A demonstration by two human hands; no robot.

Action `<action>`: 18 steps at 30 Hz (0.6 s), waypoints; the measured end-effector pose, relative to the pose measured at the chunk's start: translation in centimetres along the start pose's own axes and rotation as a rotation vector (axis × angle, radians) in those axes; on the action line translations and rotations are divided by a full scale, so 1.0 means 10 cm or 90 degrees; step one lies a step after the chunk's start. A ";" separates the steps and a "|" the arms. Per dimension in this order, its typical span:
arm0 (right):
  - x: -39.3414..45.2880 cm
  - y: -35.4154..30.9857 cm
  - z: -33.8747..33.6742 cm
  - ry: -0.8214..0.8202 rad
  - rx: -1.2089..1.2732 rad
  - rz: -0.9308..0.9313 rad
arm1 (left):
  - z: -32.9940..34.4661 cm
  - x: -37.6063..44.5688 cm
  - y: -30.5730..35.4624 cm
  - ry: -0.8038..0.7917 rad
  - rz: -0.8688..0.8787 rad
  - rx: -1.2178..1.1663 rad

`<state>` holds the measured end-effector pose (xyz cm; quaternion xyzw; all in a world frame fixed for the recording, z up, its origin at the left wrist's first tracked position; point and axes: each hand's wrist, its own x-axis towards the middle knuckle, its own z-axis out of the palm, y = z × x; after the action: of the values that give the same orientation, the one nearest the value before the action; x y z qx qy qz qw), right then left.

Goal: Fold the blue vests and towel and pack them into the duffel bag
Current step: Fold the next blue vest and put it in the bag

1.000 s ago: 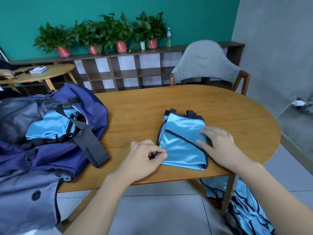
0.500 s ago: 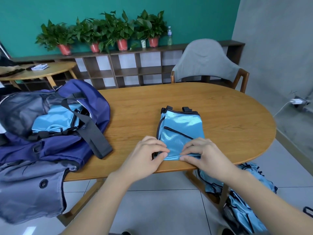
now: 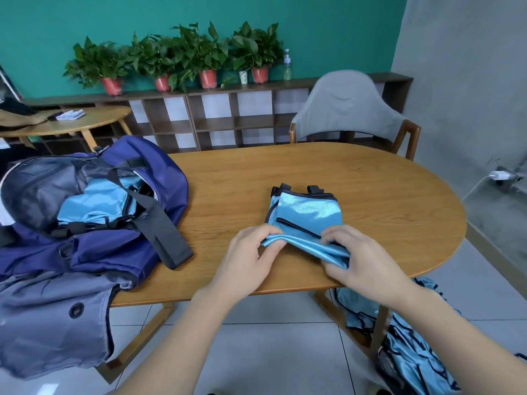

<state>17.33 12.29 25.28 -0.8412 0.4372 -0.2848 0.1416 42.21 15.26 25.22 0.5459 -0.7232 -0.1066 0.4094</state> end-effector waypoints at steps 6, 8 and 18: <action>0.05 -0.03 -0.20 0.124 0.292 0.113 | -0.04 0.11 0.13 0.063 -0.030 -0.141; 0.10 -0.03 -0.21 0.125 0.383 0.137 | -0.05 0.17 0.16 0.069 -0.042 -0.168; 0.51 0.24 -0.01 0.158 0.194 0.218 | 0.09 0.64 -0.07 0.045 -0.133 0.059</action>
<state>18.03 6.73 25.99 -0.6826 0.5390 -0.4207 0.2581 41.62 9.10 27.31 0.6400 -0.6517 -0.0960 0.3956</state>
